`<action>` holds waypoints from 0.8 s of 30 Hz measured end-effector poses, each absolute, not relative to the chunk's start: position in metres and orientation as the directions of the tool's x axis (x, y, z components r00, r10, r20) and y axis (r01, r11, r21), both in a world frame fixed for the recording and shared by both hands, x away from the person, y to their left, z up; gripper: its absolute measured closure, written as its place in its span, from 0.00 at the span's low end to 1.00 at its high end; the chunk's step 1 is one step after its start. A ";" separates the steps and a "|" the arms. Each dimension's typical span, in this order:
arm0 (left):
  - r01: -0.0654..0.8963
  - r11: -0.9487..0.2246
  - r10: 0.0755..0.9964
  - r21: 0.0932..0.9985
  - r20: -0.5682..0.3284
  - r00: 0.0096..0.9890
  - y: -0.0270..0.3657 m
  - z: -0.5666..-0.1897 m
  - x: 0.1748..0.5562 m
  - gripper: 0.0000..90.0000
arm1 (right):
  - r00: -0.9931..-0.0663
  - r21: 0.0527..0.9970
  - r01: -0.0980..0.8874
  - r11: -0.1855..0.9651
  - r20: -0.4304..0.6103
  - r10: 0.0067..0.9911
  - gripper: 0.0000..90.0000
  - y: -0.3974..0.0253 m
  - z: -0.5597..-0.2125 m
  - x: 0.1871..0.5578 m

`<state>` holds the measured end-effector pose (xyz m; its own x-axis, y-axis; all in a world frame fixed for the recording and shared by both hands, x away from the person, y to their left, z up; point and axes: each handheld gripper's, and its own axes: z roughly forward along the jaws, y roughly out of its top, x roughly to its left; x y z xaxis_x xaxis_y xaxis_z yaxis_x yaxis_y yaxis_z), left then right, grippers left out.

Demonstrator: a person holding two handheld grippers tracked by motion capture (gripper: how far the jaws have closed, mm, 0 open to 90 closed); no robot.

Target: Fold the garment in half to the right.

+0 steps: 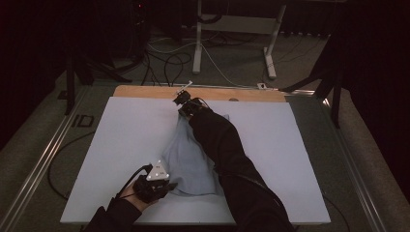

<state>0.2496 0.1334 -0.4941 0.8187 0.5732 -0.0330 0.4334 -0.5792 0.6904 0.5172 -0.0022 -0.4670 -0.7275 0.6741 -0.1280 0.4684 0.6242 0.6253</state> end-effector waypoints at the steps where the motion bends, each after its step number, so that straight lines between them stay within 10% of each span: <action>1: 0.430 -0.580 0.570 0.692 -0.032 0.821 0.132 -0.493 0.250 0.95 | -0.725 0.631 0.467 0.620 -0.128 0.676 0.97 -0.003 -0.465 0.517; 24: 0.339 -0.648 0.468 0.683 0.006 0.884 0.093 -0.467 0.257 0.95 | -0.722 0.684 0.441 0.581 -0.114 0.682 0.97 -0.042 -0.438 0.509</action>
